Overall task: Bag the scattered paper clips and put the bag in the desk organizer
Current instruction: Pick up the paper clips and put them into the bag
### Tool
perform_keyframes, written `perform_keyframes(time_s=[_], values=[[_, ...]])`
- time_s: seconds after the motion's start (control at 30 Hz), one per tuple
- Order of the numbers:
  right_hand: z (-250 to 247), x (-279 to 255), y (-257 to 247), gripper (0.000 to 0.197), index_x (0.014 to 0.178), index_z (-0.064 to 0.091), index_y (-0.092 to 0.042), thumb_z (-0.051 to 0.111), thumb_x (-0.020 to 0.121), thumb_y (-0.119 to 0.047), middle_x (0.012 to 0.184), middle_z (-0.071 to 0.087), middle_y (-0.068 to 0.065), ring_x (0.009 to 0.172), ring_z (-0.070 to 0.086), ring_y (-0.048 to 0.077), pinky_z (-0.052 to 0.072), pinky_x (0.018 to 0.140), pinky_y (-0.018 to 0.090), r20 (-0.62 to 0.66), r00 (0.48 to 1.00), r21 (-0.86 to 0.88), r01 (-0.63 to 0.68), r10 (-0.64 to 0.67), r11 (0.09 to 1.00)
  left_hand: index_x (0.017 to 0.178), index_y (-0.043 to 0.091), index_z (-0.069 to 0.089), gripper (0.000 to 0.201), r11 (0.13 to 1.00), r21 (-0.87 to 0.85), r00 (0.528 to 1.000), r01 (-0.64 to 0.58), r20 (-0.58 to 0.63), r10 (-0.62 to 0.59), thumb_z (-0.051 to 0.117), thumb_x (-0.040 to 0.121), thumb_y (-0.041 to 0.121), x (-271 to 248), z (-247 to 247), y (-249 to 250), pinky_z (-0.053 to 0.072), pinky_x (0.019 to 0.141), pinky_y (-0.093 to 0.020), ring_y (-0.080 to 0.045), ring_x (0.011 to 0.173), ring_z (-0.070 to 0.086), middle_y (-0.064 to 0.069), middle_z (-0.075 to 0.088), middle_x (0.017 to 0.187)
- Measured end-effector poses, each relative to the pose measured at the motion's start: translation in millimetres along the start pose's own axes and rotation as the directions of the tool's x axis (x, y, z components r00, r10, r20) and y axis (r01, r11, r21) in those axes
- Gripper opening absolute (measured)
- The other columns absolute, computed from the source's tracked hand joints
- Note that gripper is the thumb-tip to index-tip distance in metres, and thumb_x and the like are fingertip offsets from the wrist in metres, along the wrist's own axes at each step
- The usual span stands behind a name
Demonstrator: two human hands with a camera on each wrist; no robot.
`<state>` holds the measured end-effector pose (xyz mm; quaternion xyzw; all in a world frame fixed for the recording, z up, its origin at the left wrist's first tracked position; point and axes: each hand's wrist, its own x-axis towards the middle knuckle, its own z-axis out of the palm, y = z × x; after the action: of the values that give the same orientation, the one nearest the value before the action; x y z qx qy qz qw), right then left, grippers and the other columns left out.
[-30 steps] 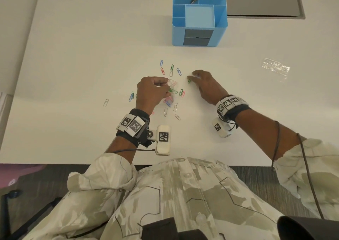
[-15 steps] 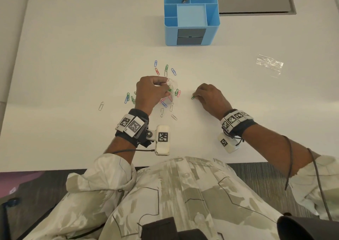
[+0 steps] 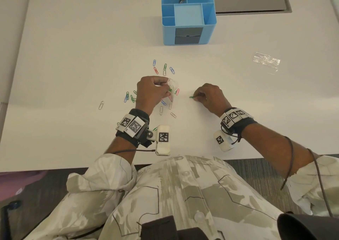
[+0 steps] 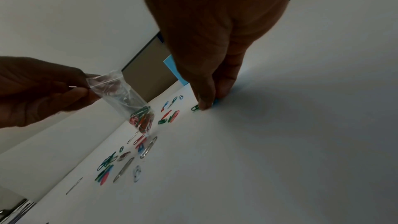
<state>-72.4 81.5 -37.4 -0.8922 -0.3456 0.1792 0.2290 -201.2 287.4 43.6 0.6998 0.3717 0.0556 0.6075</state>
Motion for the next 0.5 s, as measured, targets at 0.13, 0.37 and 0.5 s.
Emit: perform_keyframes(time_s=[0.13,0.37,0.5], values=[[4,1,-3,0.006,0.097,0.067,-0.009,0.064,0.094,-0.013,0.091,0.058,0.007,0.081,0.054,0.024,0.040,0.070,0.032,0.039,0.999,-0.083,-0.003,0.006,0.997,0.115,0.005,0.078,0.027,1.000,-0.002,1.000,-0.008,0.003,0.008,0.072,0.091,-0.004,-2,-1,1,0.061,0.066,-0.015,-0.018,0.072,0.079,-0.011,0.078,0.103],[14,-3,-7,0.010,0.099,0.058,-0.004,0.048,0.099,-0.006,0.099,0.057,0.015,0.086,0.053,0.035,0.044,0.083,0.043,0.050,0.994,-0.293,0.104,-0.094,0.950,0.113,0.006,0.079,0.027,1.000,0.012,1.000,-0.023,-0.008,0.023,0.071,0.090,-0.004,-6,-2,1,0.063,0.068,-0.018,-0.026,0.079,0.081,-0.012,0.078,0.102],[6,-3,-9,0.008,0.100,0.057,-0.004,0.048,0.098,-0.004,0.101,0.055,0.014,0.084,0.052,0.032,0.044,0.078,0.039,0.027,0.999,-0.158,0.047,-0.043,0.986,0.113,0.006,0.079,0.027,1.000,0.017,1.000,-0.021,-0.011,0.022,0.072,0.089,-0.004,-7,-2,1,0.063,0.067,-0.017,-0.027,0.080,0.081,-0.013,0.078,0.102]])
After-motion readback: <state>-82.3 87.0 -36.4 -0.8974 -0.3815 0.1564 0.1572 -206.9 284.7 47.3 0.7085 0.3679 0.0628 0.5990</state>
